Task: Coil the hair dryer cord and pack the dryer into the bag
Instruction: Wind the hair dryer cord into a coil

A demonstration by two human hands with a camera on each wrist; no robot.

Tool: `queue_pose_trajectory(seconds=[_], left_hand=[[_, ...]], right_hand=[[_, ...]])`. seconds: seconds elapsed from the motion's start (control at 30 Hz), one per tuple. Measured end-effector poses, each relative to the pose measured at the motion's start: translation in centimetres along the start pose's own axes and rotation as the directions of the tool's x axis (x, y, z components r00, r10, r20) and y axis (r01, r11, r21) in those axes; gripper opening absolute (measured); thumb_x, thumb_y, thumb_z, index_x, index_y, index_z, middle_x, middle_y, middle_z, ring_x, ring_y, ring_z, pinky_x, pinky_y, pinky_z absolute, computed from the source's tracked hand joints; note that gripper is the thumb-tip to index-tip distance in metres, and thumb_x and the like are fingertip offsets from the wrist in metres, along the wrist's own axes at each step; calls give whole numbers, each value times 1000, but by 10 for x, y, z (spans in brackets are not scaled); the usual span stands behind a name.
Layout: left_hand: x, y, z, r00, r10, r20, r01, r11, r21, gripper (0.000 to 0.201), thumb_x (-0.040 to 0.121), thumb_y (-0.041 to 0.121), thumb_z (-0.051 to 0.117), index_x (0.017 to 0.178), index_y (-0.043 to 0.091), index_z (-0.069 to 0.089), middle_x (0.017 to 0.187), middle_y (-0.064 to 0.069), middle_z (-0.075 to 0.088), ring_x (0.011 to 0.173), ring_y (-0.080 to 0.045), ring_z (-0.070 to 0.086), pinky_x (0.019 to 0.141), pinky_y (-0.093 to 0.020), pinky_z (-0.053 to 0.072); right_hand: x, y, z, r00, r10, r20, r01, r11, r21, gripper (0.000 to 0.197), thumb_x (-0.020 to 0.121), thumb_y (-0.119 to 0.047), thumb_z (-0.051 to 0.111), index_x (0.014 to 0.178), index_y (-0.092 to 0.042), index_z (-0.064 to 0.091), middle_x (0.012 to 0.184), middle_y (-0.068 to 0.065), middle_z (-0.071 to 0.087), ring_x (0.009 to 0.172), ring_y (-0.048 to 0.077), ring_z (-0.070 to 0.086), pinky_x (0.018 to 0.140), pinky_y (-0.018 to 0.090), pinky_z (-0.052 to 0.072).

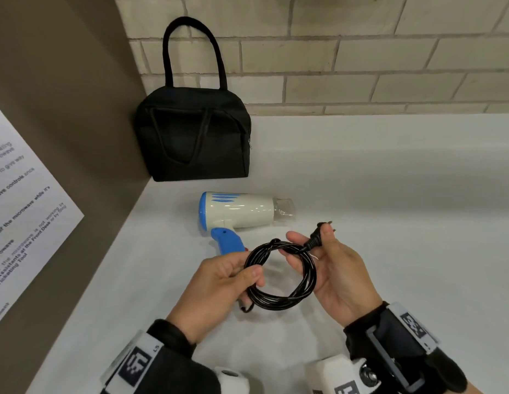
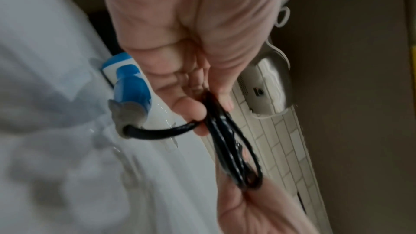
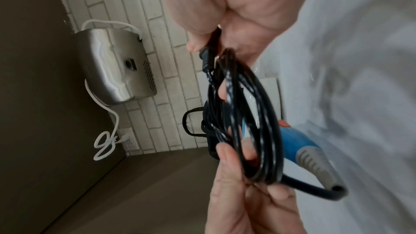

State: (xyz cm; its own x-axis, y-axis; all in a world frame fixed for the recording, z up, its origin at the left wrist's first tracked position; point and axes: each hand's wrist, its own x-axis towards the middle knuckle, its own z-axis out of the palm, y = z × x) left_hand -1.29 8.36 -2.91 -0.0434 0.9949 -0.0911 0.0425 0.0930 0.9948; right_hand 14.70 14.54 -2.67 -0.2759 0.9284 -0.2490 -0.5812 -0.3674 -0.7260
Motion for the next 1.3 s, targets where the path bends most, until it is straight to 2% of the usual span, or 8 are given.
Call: queue_pose_trajectory(seconds=[0.23,0.4,0.5,0.67,0.73,0.97,1.2,1.3], left_hand=[[-3,-11,-10,994,-88,66,88,996,5,15,86,10,52,93,3,64,54,8,61,51,-4,51,48,-16,43],[3,-25,-17,964,-15,-264,72,976,207,22,81,6,62,90,26,60,93,7,65,83,-8,60,73,-16,48],[9,-24,-22,916,-27,-400,162,938,306,50,75,9,68,118,21,47,117,4,42,104,-12,46,94,-29,43],[15,-24,-28,962,-77,-261,121,980,156,40,78,-8,59,92,29,57,88,13,64,79,-4,63,60,-4,46],[15,-26,-22,960,-84,-268,123,984,132,45,77,-11,59,102,26,55,85,16,62,68,11,62,59,-1,45],[20,-36,20,974,-119,-193,151,975,162,61,70,0,71,126,10,48,115,-3,61,100,-12,59,93,-25,47],[32,-37,67,987,-163,-3,162,978,135,61,77,18,69,130,16,40,122,1,52,103,-14,60,93,-31,49],[33,-37,68,983,-179,46,172,976,135,54,80,21,65,128,18,41,124,4,52,104,-12,59,94,-29,48]], right_hand=[[-1,4,-6,992,102,79,-95,991,-94,26,87,-27,45,93,-2,49,78,16,74,68,29,71,53,26,58],[13,15,4,976,98,194,-45,964,-260,7,89,-15,46,92,-8,46,91,15,68,72,23,68,68,31,58],[22,24,12,964,104,246,-35,963,-267,8,92,-12,42,96,-12,48,93,12,66,71,20,68,68,29,58],[33,43,16,969,127,213,-58,951,-304,8,93,-12,40,98,-13,45,102,13,60,69,17,67,64,26,58],[36,48,13,984,98,151,-42,942,-334,6,93,-13,41,95,-14,47,105,18,58,74,18,65,64,23,57],[25,24,-21,995,6,100,38,900,-435,8,91,-17,43,91,-13,50,93,9,65,76,12,67,70,30,56],[16,-29,-74,999,-17,49,40,846,-531,83,36,-64,77,96,-11,56,89,12,73,80,23,70,63,33,60],[14,-39,-89,1000,8,30,12,802,-597,92,27,-67,78,99,-12,57,93,13,73,80,20,70,61,29,58]])
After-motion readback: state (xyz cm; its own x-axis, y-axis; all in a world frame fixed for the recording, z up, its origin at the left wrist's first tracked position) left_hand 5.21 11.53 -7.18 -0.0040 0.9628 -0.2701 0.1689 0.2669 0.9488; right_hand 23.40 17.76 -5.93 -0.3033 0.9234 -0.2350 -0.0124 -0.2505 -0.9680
